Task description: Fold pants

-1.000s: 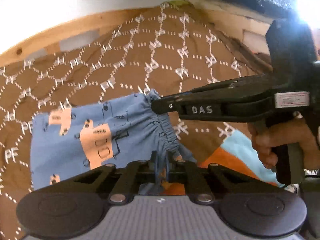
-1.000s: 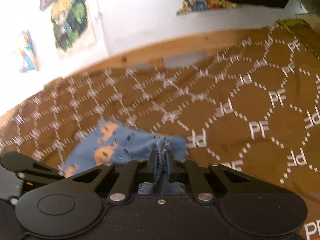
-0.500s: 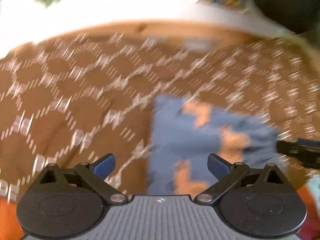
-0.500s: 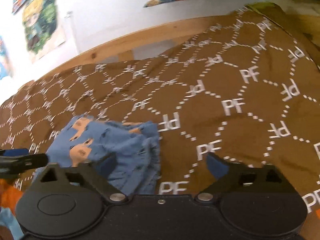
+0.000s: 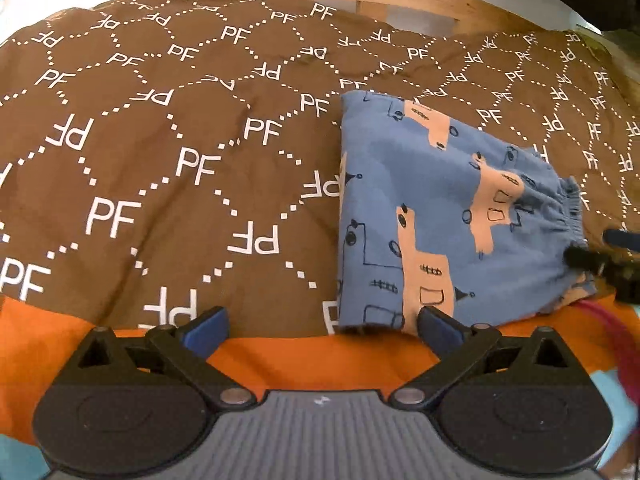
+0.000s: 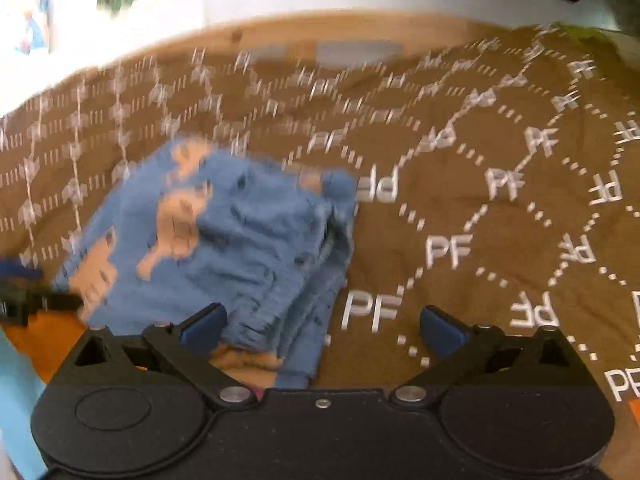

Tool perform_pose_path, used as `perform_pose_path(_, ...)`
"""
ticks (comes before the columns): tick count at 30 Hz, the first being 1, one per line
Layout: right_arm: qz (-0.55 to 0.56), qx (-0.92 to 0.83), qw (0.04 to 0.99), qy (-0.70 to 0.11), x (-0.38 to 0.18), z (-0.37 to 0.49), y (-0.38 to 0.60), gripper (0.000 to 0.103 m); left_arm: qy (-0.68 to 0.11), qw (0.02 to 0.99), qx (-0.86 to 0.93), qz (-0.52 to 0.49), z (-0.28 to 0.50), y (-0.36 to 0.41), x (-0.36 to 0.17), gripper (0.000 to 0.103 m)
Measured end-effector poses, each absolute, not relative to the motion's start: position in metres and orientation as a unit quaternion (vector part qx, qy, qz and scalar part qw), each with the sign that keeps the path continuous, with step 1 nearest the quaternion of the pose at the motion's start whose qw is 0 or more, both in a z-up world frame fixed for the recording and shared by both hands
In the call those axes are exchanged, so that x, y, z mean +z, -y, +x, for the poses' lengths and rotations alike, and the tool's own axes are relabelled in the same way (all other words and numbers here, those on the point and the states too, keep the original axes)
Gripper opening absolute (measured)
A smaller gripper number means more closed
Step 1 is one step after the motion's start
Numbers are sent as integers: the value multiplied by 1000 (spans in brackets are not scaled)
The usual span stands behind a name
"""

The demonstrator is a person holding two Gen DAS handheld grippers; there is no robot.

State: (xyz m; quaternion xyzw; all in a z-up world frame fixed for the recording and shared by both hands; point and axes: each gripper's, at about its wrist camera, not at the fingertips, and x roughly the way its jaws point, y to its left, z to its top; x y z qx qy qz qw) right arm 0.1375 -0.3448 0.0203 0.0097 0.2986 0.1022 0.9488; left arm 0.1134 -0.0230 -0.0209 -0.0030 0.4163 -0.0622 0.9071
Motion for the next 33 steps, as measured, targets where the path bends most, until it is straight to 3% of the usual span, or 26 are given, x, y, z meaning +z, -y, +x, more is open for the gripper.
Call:
perform_pose_path(5,-4,68,977,-202,32,134,342,102,-353,932,-72,-21,124,22,10,103)
perform_pose_path(11,-62,76,969,-228,17,181,332,102,-304,950,-74,8,195,65,29,103)
perform_pose_path(16,-28,52,964,-258,7,191,351,102,-329,936,-36,117,238,97,-15,103)
perform_pose_path(20,1,54,963,-265,4,190,362,102,-334,941,-14,60,254,83,-18,103)
perform_pose_path(26,18,82,974,-209,21,168,356,102,-341,940,-10,10,222,67,9,103)
perform_pose_path(33,-68,109,947,-295,3,170,321,102,-402,912,-44,69,173,75,-23,103)
